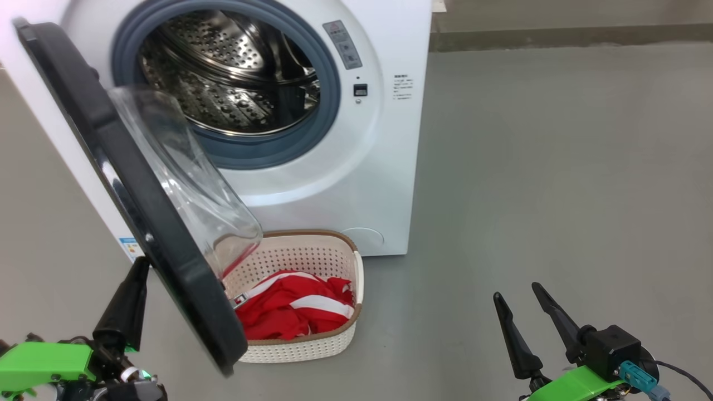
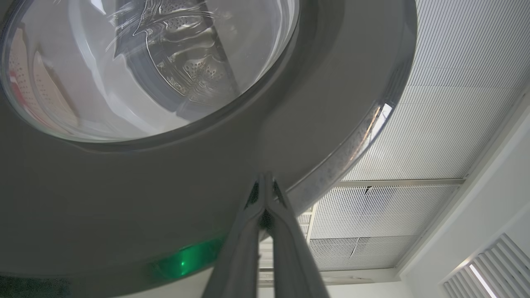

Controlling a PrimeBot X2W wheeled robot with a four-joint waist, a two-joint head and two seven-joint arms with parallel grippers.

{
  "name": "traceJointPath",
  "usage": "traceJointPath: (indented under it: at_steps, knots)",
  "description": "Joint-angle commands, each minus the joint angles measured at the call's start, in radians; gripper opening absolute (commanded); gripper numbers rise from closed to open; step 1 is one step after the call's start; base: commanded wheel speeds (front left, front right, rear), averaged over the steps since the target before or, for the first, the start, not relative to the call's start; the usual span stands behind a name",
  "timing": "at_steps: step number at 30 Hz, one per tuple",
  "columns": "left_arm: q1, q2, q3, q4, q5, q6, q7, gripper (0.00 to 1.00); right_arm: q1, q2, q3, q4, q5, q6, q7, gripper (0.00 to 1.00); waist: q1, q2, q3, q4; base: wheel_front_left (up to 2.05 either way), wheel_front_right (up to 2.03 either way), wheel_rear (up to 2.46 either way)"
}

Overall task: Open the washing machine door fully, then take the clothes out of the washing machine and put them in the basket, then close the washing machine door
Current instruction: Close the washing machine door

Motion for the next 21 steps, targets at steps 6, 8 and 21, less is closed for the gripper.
traceJointPath:
  at_steps: [6, 8, 21]
  knots:
    - [-0.08, 0.012, 0.002, -0.009, -0.029, 0.002, -0.007, 0.0, -0.034, -0.002, 0.024, -0.025, -0.006, 0.006, -0.006, 1.0, 0.0, 0.0, 0.025, -0.038, 0.0, 0.0, 0.0]
    - [-0.103, 0.012, -0.006, 0.002, -0.037, 0.002, -0.01, 0.0, -0.038, -0.002, 0.025, -0.024, -0.006, 0.006, -0.006, 1.0, 0.0, 0.0, 0.033, -0.049, 0.0, 0.0, 0.0]
    - [-0.274, 0.012, -0.048, 0.103, -0.058, -0.032, -0.046, 0.0, -0.066, -0.002, 0.019, -0.03, -0.013, 0.006, -0.006, 1.0, 0.0, 0.0, 0.098, -0.129, 0.0, 0.0, 0.0]
